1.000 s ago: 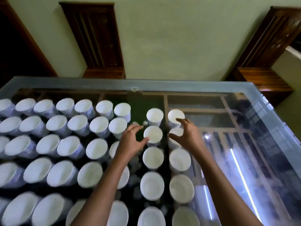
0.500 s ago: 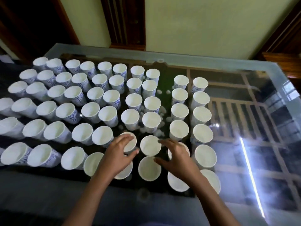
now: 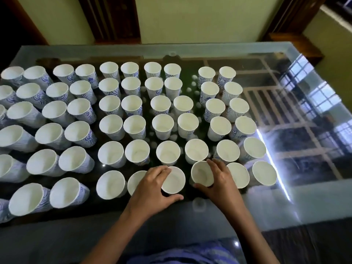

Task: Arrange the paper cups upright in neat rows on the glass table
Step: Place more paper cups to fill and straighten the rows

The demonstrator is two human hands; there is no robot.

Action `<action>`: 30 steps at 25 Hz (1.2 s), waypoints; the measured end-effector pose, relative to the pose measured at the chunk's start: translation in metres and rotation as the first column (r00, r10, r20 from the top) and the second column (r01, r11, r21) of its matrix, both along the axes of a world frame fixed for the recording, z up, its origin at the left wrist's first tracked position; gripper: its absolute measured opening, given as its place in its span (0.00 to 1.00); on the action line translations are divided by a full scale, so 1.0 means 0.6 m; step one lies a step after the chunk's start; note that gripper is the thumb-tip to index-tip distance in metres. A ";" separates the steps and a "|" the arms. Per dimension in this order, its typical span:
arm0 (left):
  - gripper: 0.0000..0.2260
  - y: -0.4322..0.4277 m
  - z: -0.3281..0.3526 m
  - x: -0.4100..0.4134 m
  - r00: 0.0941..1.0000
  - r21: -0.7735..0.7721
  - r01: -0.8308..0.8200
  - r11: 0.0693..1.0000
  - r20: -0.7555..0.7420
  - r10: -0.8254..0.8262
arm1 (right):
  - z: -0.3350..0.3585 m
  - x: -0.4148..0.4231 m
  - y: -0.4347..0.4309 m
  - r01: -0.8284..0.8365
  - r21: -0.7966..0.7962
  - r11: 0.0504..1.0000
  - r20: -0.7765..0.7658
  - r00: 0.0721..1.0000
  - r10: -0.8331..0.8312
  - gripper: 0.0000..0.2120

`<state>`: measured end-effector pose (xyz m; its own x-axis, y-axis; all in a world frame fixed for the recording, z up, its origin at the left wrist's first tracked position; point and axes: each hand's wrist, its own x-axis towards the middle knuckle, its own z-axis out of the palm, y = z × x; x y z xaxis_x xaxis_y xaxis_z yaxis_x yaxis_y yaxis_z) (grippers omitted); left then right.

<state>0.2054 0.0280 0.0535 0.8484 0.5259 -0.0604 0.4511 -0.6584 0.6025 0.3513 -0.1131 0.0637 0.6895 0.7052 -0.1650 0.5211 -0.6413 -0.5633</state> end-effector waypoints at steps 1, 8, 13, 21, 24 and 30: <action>0.35 -0.003 -0.004 0.002 1.000 -0.007 0.020 1.000 -0.005 -0.020 | 0.000 -0.004 0.001 0.012 -0.003 1.000 0.004 1.000 -0.012 0.38; 0.32 0.000 -0.017 0.014 1.000 0.005 0.020 1.000 0.002 -0.020 | 0.003 -0.008 0.003 -0.043 -0.061 0.997 0.019 0.999 0.045 0.35; 0.31 -0.004 -0.022 0.014 0.999 0.012 0.025 1.000 0.024 -0.025 | 0.006 -0.007 -0.015 -0.115 -0.129 0.985 0.012 0.993 0.117 0.39; 0.31 -0.013 -0.019 0.006 0.998 -0.008 0.039 0.999 0.039 -0.039 | 0.010 -0.001 -0.017 -0.211 -0.163 0.964 0.004 0.977 0.215 0.41; 0.31 -0.013 -0.014 0.006 0.999 -0.014 0.033 0.999 0.039 -0.033 | 0.019 0.007 -0.012 -0.198 -0.109 0.974 -0.007 0.980 0.199 0.41; 0.26 0.032 -0.003 0.048 0.988 0.035 -0.120 0.992 0.101 0.116 | 0.023 0.045 0.050 -0.177 -0.013 0.984 0.035 0.984 0.177 0.33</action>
